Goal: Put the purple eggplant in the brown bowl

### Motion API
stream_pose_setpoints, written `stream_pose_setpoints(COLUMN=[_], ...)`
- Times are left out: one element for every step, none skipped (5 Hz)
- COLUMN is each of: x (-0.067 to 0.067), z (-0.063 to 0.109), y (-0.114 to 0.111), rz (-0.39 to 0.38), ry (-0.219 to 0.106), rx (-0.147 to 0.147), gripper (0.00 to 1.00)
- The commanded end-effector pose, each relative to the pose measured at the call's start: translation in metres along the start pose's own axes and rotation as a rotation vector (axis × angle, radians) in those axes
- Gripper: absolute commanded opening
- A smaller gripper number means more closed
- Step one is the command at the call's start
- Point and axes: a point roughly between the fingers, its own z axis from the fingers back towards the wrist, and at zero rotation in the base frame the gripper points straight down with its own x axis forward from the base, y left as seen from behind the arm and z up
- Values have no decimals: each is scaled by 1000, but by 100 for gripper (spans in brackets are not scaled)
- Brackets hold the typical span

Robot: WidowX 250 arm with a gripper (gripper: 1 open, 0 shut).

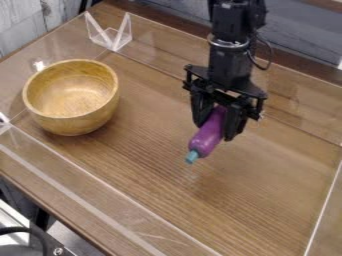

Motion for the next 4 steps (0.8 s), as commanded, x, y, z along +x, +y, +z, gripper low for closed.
stream_pose_setpoints(x=[6, 3, -3, -8], z=[35, 52, 69, 77], y=[1, 11, 27, 51], rz=[-2, 20, 60, 95], ry=[-108, -125, -146, -156], rx=[4, 6, 9, 17], gripper=[0, 0, 0, 0])
